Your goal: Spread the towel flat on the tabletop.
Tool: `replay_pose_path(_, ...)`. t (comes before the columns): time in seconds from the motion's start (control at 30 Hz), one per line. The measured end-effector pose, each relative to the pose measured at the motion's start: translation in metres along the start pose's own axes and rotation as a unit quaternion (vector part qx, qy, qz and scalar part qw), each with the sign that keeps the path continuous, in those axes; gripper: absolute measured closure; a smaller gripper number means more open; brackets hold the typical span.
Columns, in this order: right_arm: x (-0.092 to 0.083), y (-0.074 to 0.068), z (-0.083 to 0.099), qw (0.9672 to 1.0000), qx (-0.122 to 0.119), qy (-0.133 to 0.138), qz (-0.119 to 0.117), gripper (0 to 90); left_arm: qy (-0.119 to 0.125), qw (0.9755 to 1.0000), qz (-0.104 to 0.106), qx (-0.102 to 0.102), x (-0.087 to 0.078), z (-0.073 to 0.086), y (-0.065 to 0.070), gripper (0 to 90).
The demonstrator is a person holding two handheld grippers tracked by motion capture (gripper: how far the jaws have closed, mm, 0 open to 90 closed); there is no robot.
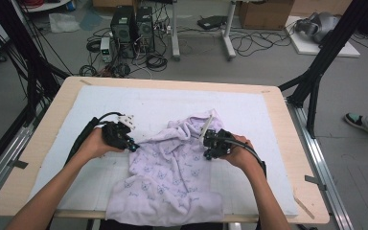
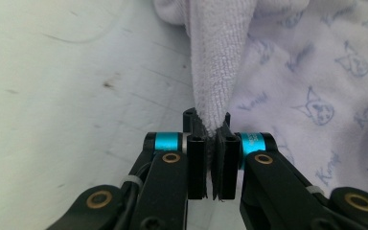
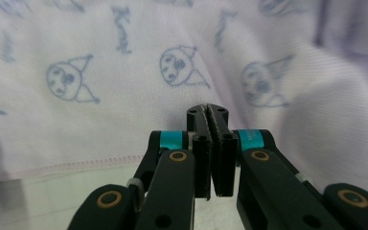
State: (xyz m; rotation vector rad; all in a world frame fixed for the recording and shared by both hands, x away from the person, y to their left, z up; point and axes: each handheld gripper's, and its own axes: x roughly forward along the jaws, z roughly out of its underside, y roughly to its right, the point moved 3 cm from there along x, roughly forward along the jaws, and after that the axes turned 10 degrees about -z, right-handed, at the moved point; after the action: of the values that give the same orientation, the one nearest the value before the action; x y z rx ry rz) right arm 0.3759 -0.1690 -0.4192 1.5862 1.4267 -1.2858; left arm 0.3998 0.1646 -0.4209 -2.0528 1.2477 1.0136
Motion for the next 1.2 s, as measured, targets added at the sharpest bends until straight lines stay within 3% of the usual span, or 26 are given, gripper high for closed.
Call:
replay_pose_path(0.03,-0.009,-0.001,0.004,0.9997,0.000,0.023,0.004,89.2,0.008,0.9999,-0.005,-0.005,-0.005,0.000,-0.003,85.9)
replay_pose_path(0.23,-0.033,-0.004,0.012,0.9978,0.002,0.062,0.022,89.2,0.045,0.9982,-0.032,-0.023,-0.030,0.003,-0.011,85.9)
replay_pose_path(0.33,-0.056,-0.010,0.015,0.9948,-0.009,0.092,0.041,89.2,0.067,0.9960,-0.051,-0.031,-0.045,0.006,-0.013,86.0)
replay_pose_path(0.4,-0.061,-0.012,0.016,0.9940,-0.013,0.101,0.040,89.2,0.074,0.9950,-0.060,-0.032,-0.055,0.008,-0.015,85.9)
replay_pose_path(0.43,-0.073,-0.016,0.018,0.9916,-0.013,0.117,0.055,89.2,0.077,0.9943,-0.067,-0.030,-0.060,0.008,-0.015,85.9)
replay_pose_path(0.53,-0.087,-0.025,0.022,0.9890,-0.019,0.134,0.059,89.2,0.080,0.9939,-0.072,-0.023,-0.079,0.010,-0.010,85.9)
replay_pose_path(0.63,-0.093,-0.034,0.025,0.9875,-0.034,0.146,0.049,89.1,0.077,0.9957,-0.051,-0.009,-0.086,0.014,-0.001,85.9)
replay_pose_path(0.67,-0.097,-0.051,0.028,0.9857,-0.067,0.153,0.016,89.1,0.070,0.9974,-0.011,0.012,-0.091,0.022,0.014,85.9)
replay_pose_path(0.7,-0.097,-0.058,0.029,0.9850,-0.080,0.153,-0.003,89.1,0.070,0.9974,-0.011,0.012,-0.091,0.022,0.014,85.9)
replay_pose_path(0.73,-0.095,-0.071,0.031,0.9814,-0.116,0.147,-0.041,89.0,0.054,0.9952,0.059,0.057,-0.094,0.034,0.039,85.8)
replay_pose_path(0.77,-0.095,-0.071,0.031,0.9814,-0.116,0.147,-0.041,89.0,0.054,0.9952,0.059,0.057,-0.094,0.034,0.039,85.6)
replay_pose_path(0.8,-0.088,-0.089,0.034,0.9733,-0.156,0.139,-0.095,88.6,0.047,0.9922,0.082,0.081,-0.093,0.040,0.049,84.2)
replay_pose_path(0.83,-0.086,-0.093,0.036,0.9720,-0.160,0.137,-0.104,86.7,0.043,0.9896,0.095,0.098,-0.092,0.044,0.056,77.1)
replay_pose_path(0.87,-0.084,-0.094,0.037,0.9720,-0.158,0.137,-0.107,77.2,0.046,0.9877,0.089,0.119,-0.091,0.047,0.062,57.8)
replay_pose_path(0.9,-0.084,-0.093,0.038,0.9730,-0.151,0.150,-0.089,71.4,0.033,0.9911,0.056,0.116,-0.089,0.048,0.064,43.3)
replay_pose_path(0.93,-0.084,-0.090,0.039,0.9743,-0.135,0.156,-0.090,68.7,0.033,0.9911,0.056,0.116,-0.089,0.048,0.064,41.7)
replay_pose_path(1.0,-0.084,-0.087,0.039,0.9754,-0.132,0.156,-0.083,68.0,0.038,0.9915,0.042,0.117,-0.090,0.045,0.062,42.5)
replay_pose_path(1.07,-0.081,-0.083,0.037,0.9790,-0.119,0.150,-0.069,65.0,0.050,0.9913,0.038,0.116,-0.091,0.039,0.060,42.3)
replay_pose_path(1.1,-0.074,-0.078,0.033,0.9857,-0.101,0.127,-0.046,64.1,0.055,0.9915,0.035,0.113,-0.089,0.034,0.060,42.2)
replay_pose_path(1.17,-0.068,-0.072,0.030,0.9901,-0.088,0.106,-0.022,63.1,0.058,0.9916,0.035,0.110,-0.083,0.025,0.061,42.2)
replay_pose_path(1.2,-0.068,-0.072,0.030,0.9901,-0.088,0.106,-0.022,63.1,0.053,0.9917,0.040,0.110,-0.078,0.020,0.064,42.2)
